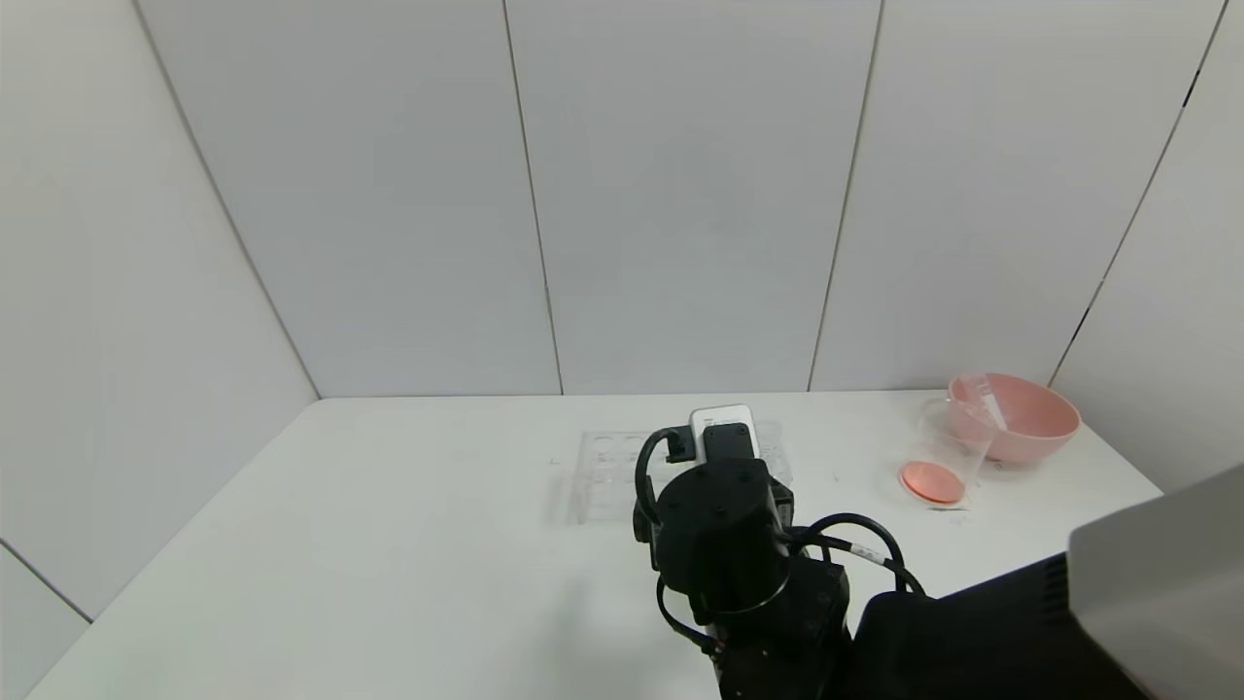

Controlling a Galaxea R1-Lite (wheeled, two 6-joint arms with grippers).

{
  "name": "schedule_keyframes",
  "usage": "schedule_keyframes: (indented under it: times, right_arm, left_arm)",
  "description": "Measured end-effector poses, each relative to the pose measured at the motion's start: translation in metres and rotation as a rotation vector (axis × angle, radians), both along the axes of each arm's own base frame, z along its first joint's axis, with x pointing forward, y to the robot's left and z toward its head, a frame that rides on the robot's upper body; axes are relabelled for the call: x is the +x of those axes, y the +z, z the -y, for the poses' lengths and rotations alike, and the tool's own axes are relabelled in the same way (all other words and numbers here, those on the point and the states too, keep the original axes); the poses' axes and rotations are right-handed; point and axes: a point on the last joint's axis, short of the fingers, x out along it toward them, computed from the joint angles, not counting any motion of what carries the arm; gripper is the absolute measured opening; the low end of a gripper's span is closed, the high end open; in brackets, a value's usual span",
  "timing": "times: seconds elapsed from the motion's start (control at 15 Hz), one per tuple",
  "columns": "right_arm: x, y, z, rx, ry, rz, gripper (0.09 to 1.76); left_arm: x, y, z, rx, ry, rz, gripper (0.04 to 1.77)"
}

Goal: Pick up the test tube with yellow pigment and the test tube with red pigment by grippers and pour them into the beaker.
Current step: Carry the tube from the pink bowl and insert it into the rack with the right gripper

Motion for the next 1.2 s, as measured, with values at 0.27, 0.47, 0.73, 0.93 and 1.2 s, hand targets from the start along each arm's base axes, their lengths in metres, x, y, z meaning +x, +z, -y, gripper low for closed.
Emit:
schedule_keyframes:
  times: [0.27, 0.47, 0.73, 0.93, 1.2]
  right_arm:
    - [0.028, -0.014, -0.009, -0.005, -0.040, -0.004, 1.70]
    - [0.047, -0.018, -0.011, -0.007, -0.070, -0.006, 1.70]
    - [0.070, -0.021, -0.015, -0.004, -0.099, -0.003, 1.70]
    - [0.085, -0.022, -0.018, -0.004, -0.112, -0.004, 1.71]
    - [0.094, -0.027, -0.019, 0.009, -0.063, -0.023, 1.71]
  left_arm:
    - [0.000, 0.000, 0.000, 0.000, 0.000, 0.000, 1.72]
    - [0.000, 0.000, 0.000, 0.000, 0.000, 0.000, 1.72]
    - [0.000, 0.000, 0.000, 0.000, 0.000, 0.000, 1.72]
    - [0.000, 0.000, 0.000, 0.000, 0.000, 0.000, 1.72]
    - [0.000, 0.000, 0.000, 0.000, 0.000, 0.000, 1.72]
